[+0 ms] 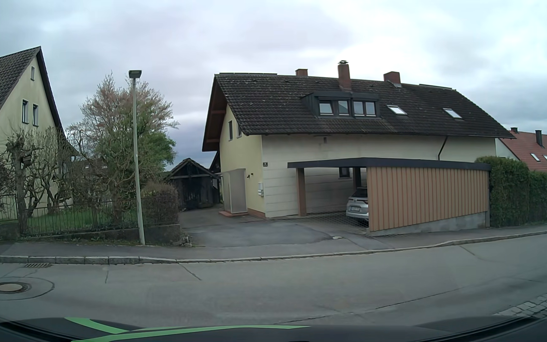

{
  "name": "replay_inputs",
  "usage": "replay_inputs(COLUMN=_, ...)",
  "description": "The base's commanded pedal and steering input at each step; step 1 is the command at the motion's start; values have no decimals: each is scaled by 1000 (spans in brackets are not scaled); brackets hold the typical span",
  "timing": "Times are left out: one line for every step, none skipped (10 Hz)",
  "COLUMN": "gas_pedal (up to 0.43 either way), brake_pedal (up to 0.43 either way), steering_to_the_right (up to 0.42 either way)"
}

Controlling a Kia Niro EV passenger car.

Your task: Follow the waypoints while adhering to traffic rules and regulations

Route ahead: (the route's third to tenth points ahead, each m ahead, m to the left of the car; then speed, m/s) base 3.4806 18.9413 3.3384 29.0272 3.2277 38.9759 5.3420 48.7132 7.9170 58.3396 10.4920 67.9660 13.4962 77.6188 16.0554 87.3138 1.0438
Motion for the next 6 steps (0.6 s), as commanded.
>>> replay_inputs(gas_pedal=0, brake_pedal=0, steering_to_the_right=-615)
replay_inputs(gas_pedal=0, brake_pedal=0, steering_to_the_right=-665)
replay_inputs(gas_pedal=0, brake_pedal=0, steering_to_the_right=-698)
replay_inputs(gas_pedal=98, brake_pedal=0, steering_to_the_right=-735)
replay_inputs(gas_pedal=130, brake_pedal=0, steering_to_the_right=-759)
replay_inputs(gas_pedal=138, brake_pedal=0, steering_to_the_right=-766)
